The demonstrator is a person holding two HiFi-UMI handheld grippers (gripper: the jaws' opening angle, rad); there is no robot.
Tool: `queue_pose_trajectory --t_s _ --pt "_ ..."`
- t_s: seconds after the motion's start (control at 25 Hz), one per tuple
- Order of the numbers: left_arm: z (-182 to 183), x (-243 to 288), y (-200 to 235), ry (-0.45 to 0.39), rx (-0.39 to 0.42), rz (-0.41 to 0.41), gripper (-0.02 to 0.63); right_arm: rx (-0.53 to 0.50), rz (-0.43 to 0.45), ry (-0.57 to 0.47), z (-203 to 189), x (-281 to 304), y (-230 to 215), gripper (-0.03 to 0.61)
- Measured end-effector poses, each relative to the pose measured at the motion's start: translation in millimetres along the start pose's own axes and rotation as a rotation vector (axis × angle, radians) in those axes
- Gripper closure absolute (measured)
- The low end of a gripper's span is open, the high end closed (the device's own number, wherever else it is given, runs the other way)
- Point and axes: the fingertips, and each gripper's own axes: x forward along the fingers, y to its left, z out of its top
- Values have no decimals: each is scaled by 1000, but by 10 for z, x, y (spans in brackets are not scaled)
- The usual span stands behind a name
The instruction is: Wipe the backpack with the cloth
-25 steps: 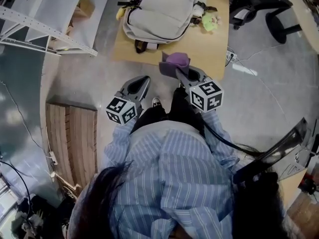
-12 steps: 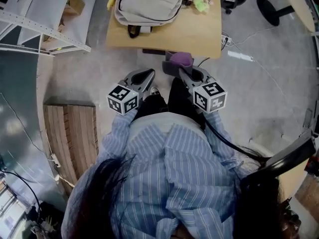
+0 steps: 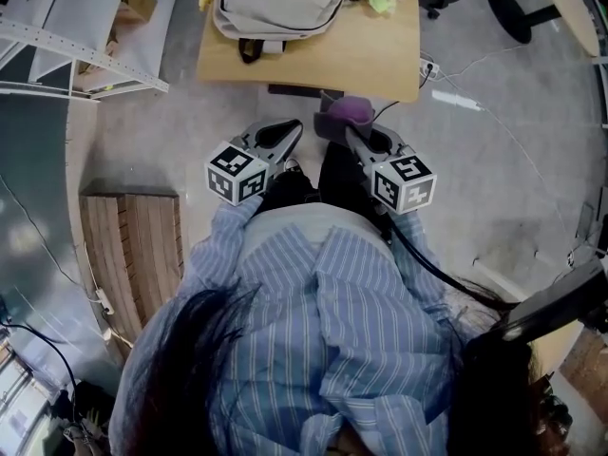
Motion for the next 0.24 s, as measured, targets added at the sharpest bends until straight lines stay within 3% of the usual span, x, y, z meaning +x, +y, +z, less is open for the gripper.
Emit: queue_pose_trajectory --t_s 0.24 --pt "41 -70 62 -5 -10 37 601 25 35 -1 58 36 64 537"
